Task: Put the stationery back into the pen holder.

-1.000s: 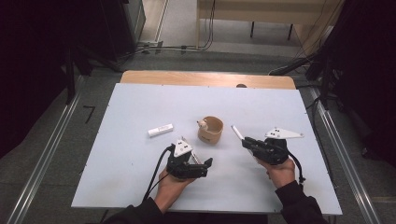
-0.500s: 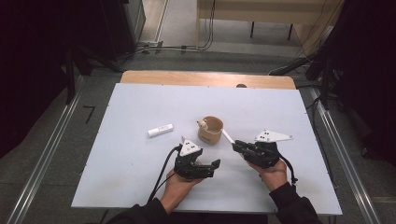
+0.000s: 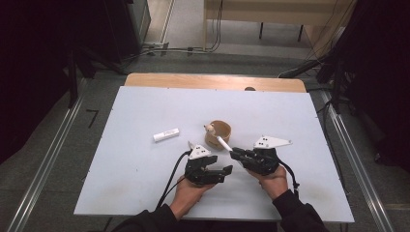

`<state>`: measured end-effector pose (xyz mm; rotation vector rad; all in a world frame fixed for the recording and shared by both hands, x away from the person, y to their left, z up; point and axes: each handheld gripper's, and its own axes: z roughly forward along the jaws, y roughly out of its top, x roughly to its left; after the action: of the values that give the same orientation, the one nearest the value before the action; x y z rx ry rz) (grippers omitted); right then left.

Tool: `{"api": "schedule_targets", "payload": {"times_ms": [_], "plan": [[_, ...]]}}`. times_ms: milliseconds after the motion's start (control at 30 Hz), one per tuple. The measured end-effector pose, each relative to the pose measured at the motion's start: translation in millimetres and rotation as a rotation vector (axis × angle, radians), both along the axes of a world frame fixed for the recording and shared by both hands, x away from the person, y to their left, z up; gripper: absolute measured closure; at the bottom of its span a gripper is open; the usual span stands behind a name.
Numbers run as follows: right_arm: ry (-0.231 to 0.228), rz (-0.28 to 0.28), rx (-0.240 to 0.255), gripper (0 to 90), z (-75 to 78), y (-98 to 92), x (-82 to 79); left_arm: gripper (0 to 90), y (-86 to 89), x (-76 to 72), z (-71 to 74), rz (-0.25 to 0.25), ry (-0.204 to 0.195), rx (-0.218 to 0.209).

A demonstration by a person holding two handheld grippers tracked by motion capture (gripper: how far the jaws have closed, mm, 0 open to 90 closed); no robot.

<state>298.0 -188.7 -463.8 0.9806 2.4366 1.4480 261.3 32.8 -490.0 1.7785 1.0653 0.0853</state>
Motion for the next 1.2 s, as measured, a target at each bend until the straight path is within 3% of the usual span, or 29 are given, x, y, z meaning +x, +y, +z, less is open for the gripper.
{"api": "schedule_targets", "payload": {"times_ms": [367,600,1033,1200], "plan": [[-0.001,0.032,0.022,77.0,-2.3,11.0,-1.4,37.7,-5.5,4.8,-2.6,-0.045,0.049,-0.073],[-0.004,0.04,0.05,77.0,-2.3,13.4,-1.6,40.1,-5.1,8.6,-4.4,-0.064,0.098,-0.144],[0.01,0.069,0.089,77.0,-6.1,20.3,-0.4,50.3,-4.7,10.2,-5.2,-0.074,0.095,-0.163],[0.007,0.072,0.096,77.0,-6.6,22.3,-0.4,52.9,-3.9,11.0,-5.1,-0.076,0.109,-0.193]]}}
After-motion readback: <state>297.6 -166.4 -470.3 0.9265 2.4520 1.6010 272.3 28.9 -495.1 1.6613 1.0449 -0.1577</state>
